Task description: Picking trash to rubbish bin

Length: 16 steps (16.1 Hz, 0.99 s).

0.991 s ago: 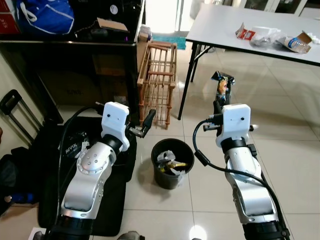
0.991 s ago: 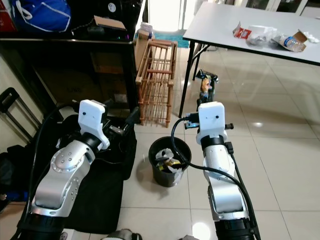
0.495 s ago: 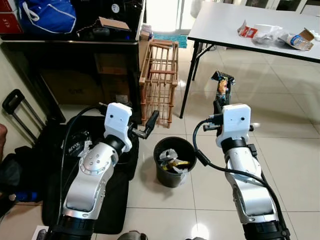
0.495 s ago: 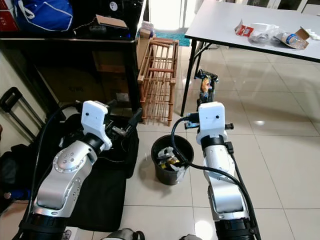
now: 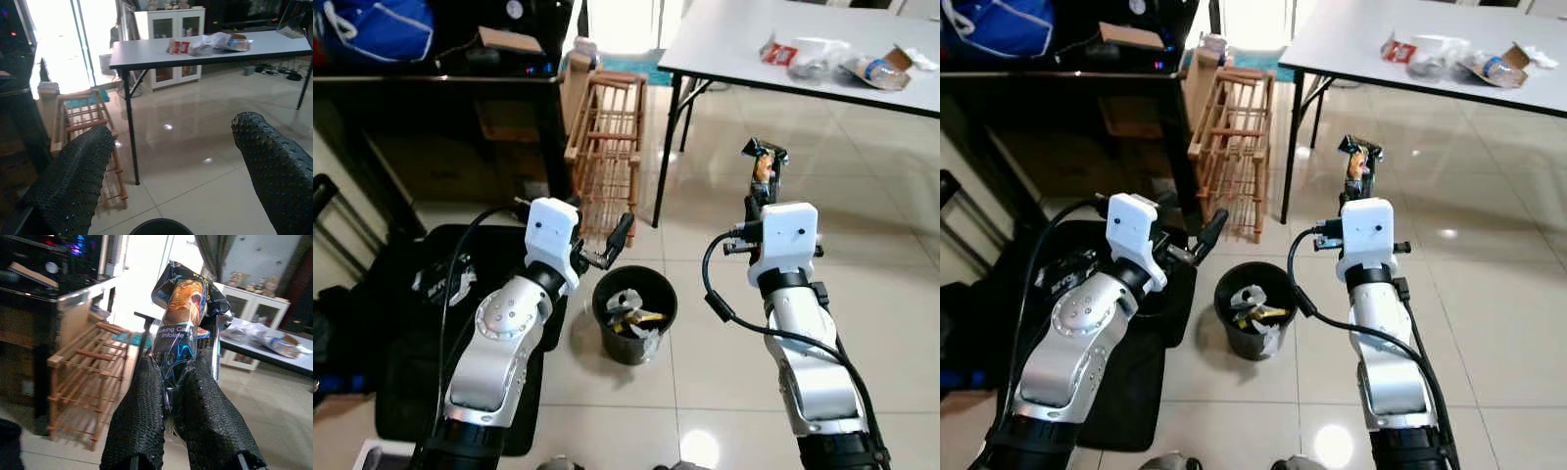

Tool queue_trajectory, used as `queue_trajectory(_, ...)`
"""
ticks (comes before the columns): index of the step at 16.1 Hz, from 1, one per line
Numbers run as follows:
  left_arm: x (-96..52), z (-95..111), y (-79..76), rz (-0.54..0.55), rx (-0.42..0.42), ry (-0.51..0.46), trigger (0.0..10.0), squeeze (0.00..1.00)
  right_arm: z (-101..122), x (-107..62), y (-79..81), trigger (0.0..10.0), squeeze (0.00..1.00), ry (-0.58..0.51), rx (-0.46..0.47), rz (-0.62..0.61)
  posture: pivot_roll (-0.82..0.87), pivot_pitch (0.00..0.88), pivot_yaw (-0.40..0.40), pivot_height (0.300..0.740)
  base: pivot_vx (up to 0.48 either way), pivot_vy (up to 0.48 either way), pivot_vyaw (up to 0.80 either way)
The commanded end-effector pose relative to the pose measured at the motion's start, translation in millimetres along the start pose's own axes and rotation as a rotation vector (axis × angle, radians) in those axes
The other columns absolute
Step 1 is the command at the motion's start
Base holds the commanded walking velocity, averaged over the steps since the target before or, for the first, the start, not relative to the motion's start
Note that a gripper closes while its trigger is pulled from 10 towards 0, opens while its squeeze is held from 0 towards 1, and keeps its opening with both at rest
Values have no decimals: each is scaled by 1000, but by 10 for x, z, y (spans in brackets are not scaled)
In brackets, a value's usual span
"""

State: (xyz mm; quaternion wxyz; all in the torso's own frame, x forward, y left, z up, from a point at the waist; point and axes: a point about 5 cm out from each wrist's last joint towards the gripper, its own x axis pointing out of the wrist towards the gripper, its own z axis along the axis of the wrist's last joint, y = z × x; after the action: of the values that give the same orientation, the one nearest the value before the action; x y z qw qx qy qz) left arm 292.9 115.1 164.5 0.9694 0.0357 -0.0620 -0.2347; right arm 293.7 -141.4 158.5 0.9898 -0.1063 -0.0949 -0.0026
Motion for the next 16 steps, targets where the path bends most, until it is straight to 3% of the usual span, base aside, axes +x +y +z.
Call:
queue_trajectory(1,-18,-13,35,10,4,4,10000,0,31,11,46,10000,0,-11,6,18,50,72,-2,740,0,0,0)
queue_trajectory(4,-25,-28,25,7,8,12,10000,0,24,5,55,10000,0,-8,4,24,49,76,-3,740,0,0,0)
queue_trajectory(10,-13,-41,20,12,-1,13,10000,0,35,3,50,10000,0,-9,-2,25,43,76,-5,740,0,-480,0)
queue_trajectory(16,-22,-35,27,14,-18,4,10000,0,21,-21,69,10000,0,-1,-1,28,40,84,-1,740,0,0,0)
